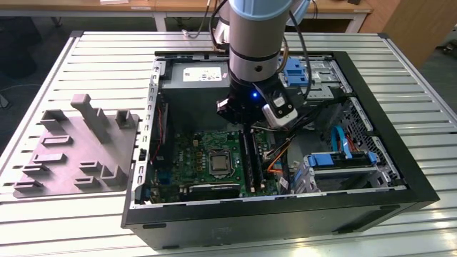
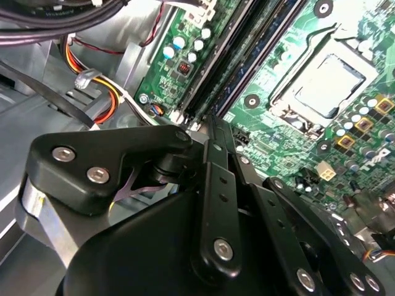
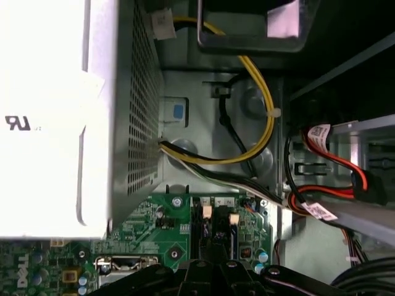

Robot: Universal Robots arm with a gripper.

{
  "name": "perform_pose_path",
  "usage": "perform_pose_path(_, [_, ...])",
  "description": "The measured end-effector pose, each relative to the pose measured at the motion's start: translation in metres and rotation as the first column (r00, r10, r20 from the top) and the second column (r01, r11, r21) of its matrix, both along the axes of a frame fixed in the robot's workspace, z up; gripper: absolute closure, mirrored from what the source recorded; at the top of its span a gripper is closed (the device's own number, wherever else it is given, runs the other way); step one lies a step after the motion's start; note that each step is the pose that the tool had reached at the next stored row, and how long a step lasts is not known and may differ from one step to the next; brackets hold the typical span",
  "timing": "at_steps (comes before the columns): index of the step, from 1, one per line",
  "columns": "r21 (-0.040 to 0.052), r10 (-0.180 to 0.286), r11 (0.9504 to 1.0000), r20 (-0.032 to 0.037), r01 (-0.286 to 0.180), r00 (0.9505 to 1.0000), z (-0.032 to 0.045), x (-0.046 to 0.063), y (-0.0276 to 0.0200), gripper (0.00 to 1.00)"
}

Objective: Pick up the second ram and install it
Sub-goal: 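Press down the second ram until it locks into place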

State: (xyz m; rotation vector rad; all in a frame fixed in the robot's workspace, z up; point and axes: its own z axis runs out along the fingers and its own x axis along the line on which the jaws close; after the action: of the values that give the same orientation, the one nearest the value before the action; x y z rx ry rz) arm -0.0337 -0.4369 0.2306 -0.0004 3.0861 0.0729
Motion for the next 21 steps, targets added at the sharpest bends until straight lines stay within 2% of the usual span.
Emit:
perform_pose_path(4, [0.0001, 0.000, 1.0000, 0.0000, 0.000, 1.0000, -0.0043, 0.0001, 0.0022, 0.90])
perform_pose_path(9, [0.0006, 0.000, 1.0000, 0.0000, 0.000, 1.0000, -0.0068, 0.0000, 0.0022, 0.90])
perform_pose_path(21, [0.0003, 0.000, 1.0000, -0.0001, 0.000, 1.0000, -0.0088, 0.0000, 0.0022, 0.90])
